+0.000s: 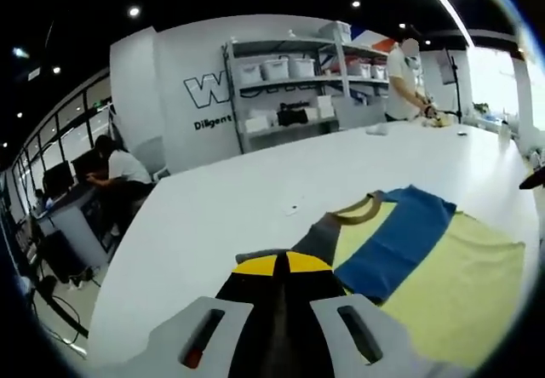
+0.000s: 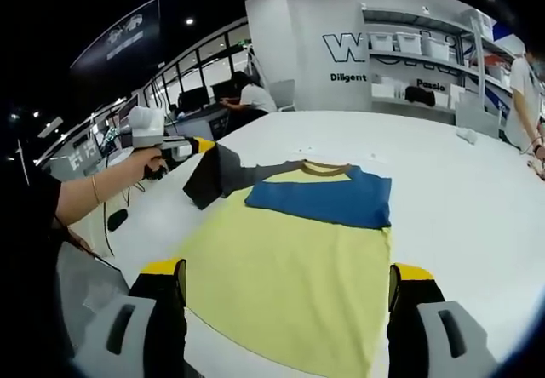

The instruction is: Fold the garment on the visible template until the final outline fits inside the template.

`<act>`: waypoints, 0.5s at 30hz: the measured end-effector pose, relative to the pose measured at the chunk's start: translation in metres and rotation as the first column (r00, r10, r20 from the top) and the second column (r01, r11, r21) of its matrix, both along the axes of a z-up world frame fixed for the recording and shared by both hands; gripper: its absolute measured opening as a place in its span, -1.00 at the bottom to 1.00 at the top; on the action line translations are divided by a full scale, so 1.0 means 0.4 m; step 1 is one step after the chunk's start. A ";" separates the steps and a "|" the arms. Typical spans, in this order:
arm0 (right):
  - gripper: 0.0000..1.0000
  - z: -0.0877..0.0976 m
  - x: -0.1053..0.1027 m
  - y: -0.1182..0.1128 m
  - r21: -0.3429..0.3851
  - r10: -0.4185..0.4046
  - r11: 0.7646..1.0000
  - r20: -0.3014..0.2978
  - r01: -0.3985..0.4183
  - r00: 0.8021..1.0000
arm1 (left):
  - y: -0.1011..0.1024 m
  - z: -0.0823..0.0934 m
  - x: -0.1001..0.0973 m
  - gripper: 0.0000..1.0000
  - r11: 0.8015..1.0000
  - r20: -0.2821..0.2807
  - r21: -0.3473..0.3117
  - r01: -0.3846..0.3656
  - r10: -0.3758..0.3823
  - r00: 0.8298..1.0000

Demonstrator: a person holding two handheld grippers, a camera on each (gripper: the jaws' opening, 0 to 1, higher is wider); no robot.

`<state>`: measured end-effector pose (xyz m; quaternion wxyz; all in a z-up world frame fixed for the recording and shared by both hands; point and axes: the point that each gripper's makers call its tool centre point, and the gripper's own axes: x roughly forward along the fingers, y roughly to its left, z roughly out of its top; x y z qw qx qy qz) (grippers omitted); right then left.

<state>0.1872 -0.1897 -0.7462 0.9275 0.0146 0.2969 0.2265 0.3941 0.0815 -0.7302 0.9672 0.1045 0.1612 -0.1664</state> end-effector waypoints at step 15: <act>0.98 -0.006 -0.002 -0.021 -0.020 -0.019 1.000 -0.001 0.019 1.000 | -0.145 0.032 0.022 -0.92 0.991 0.051 0.076 0.107 -0.111 0.992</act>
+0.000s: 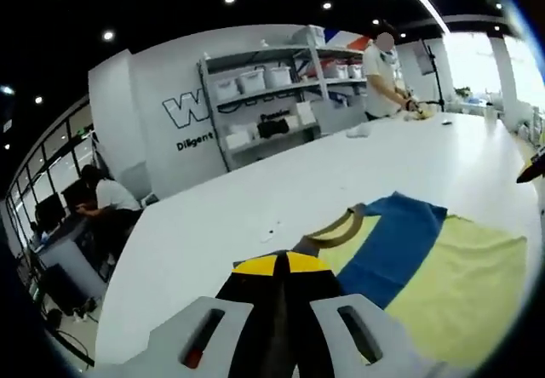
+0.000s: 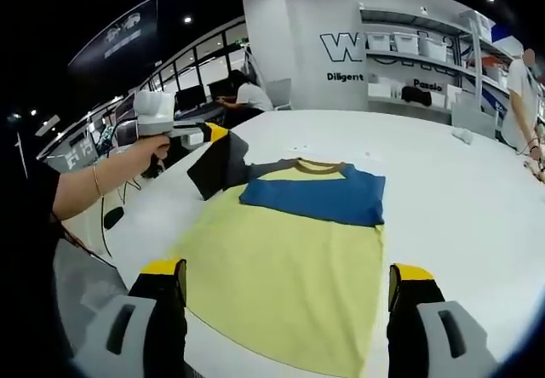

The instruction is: Fold the garment on the visible template until the final outline fits inside the template.

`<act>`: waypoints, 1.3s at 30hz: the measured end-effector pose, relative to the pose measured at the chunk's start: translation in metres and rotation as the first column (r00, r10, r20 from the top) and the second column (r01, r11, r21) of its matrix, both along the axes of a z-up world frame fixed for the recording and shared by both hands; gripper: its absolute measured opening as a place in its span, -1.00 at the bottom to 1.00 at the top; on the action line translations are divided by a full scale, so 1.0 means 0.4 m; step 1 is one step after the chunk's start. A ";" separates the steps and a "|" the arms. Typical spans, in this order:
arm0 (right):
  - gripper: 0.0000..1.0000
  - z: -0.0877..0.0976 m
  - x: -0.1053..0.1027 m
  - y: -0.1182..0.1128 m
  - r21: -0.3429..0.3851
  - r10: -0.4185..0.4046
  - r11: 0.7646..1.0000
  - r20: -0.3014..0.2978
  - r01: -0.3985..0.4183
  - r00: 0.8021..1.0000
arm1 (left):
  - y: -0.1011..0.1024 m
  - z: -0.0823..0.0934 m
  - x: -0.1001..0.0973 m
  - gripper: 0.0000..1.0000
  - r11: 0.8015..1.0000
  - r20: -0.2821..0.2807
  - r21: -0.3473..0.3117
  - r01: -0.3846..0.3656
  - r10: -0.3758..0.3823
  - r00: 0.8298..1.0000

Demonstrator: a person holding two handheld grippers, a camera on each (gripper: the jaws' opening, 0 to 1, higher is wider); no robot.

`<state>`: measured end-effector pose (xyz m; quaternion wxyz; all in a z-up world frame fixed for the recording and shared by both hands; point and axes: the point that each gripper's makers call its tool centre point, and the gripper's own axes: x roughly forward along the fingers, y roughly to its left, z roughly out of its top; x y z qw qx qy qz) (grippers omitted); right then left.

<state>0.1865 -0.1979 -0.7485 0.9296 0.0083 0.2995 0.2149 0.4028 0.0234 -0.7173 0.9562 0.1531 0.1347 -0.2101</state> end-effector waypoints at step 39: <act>0.97 -0.005 -0.017 -0.023 0.014 -0.037 0.999 -0.018 0.037 0.999 | -0.261 -0.268 -0.117 -0.88 0.942 -0.148 0.257 0.215 -0.181 0.972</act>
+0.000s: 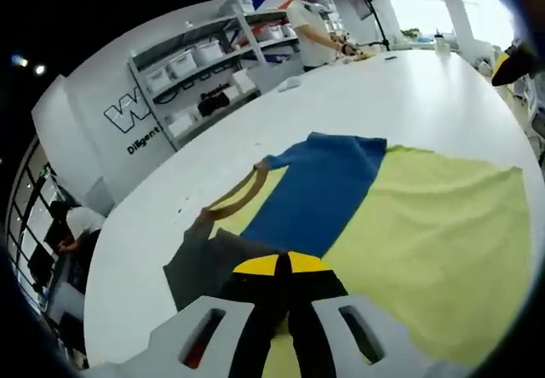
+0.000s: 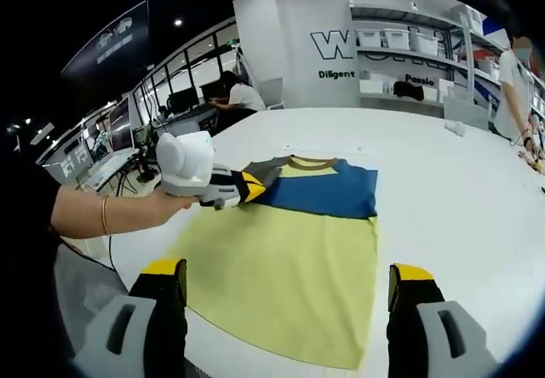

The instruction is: Fold the garment on the visible template until the final outline fits inside the template.

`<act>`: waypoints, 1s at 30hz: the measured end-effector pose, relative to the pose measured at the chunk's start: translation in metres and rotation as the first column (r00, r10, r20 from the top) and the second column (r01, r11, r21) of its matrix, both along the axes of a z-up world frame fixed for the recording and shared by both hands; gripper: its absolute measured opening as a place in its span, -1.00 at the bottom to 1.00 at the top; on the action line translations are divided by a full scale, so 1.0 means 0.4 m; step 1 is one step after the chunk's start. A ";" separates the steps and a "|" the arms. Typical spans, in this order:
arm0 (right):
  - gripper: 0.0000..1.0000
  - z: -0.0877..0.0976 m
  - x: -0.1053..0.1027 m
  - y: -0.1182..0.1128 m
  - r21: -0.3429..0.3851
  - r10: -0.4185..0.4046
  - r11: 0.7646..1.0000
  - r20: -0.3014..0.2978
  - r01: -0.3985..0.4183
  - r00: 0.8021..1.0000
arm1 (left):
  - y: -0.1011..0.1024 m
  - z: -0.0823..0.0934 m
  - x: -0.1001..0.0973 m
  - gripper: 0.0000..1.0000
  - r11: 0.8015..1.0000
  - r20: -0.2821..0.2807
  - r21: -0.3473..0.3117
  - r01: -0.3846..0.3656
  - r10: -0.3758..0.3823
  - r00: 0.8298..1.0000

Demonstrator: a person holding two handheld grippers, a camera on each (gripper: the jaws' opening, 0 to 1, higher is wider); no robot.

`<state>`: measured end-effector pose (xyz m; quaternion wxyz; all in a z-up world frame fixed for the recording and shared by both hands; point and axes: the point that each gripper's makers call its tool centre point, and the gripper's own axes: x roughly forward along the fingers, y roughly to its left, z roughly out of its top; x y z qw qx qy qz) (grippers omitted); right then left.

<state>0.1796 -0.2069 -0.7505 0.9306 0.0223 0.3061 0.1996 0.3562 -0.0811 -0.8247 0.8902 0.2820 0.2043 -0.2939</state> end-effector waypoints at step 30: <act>0.98 -0.009 -0.014 0.002 0.001 0.007 1.000 -0.018 -0.007 1.000 | 0.015 -0.068 -0.010 -0.43 0.998 -0.076 -0.041 -0.041 0.038 0.996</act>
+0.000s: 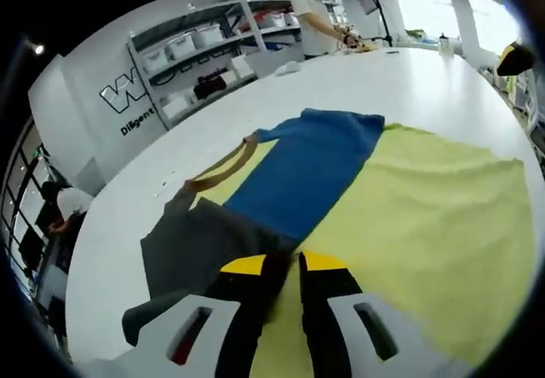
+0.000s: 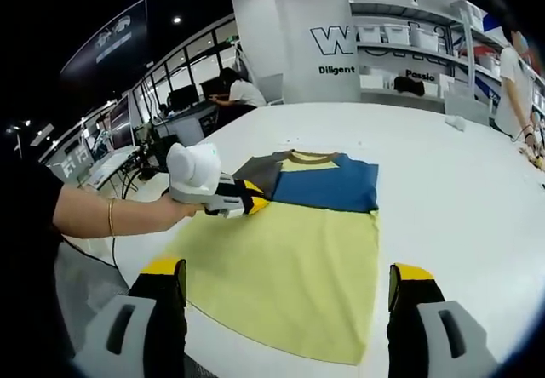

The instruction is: Fold the garment on the visible template until the final outline fits inside the template.

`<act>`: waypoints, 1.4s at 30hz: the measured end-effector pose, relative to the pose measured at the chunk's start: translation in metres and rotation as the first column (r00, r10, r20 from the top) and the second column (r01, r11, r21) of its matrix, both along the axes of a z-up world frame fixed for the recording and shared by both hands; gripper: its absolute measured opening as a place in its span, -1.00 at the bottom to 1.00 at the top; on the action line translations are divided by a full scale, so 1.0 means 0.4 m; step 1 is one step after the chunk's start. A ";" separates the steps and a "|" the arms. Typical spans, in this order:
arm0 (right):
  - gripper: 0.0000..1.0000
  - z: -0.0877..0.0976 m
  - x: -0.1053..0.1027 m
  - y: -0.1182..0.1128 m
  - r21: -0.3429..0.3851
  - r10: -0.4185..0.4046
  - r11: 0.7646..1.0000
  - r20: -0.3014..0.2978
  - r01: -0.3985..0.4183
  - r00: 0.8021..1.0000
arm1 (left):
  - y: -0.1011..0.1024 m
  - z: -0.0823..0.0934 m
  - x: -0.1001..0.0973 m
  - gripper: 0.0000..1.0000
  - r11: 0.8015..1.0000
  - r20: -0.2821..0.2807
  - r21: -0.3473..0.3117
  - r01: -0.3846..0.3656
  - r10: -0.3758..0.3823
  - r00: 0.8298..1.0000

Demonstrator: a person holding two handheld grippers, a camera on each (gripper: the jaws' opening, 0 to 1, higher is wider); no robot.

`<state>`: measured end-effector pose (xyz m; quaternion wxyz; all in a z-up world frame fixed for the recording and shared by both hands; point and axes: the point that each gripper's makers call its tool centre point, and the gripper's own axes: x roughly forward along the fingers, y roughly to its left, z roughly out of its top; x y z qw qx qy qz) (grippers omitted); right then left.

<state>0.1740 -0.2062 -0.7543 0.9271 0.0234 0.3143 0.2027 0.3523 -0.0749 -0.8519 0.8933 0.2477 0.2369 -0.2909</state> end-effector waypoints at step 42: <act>0.98 -0.009 -0.003 0.022 -0.006 0.028 1.000 -0.013 -0.028 1.000 | 0.333 0.015 -0.004 0.51 0.856 -0.212 -0.317 -0.408 0.355 0.910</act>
